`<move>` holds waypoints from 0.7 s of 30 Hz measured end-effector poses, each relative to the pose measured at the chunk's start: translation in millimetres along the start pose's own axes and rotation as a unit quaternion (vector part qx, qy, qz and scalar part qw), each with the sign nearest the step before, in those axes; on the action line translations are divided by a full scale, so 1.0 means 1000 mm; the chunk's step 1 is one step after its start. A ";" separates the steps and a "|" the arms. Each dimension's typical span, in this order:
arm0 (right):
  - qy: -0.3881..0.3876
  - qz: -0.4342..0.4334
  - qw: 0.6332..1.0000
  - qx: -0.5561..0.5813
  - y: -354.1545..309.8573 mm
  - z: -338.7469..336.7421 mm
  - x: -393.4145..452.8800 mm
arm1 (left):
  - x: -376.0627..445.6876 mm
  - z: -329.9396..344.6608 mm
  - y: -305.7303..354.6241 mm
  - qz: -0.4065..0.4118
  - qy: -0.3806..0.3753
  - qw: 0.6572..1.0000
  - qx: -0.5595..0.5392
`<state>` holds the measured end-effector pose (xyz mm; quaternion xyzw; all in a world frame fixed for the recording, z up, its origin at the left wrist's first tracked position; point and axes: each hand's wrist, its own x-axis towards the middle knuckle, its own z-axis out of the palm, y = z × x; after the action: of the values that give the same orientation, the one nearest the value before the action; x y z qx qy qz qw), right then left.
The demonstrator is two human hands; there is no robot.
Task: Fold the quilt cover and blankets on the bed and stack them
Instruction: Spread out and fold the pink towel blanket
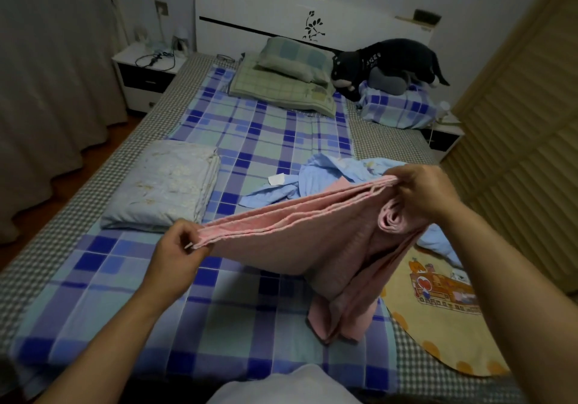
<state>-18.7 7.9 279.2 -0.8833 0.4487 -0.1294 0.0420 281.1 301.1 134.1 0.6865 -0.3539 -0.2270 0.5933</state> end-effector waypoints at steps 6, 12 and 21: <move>-0.183 -0.043 0.981 0.039 0.014 0.002 -0.006 | 0.030 -0.022 -0.001 -0.014 -0.010 1.000 -0.008; -0.430 -0.040 0.894 0.119 0.003 0.020 -0.030 | 0.056 -0.034 -0.023 0.001 -0.138 0.958 0.252; -0.357 -0.012 0.934 -0.015 0.037 0.063 -0.058 | 0.025 -0.030 -0.032 -0.146 -0.113 0.977 0.109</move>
<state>-63.8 30.0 199.8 -0.8772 0.3955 0.2006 0.1841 325.8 303.5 110.9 0.7608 -0.3376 -0.3475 0.4319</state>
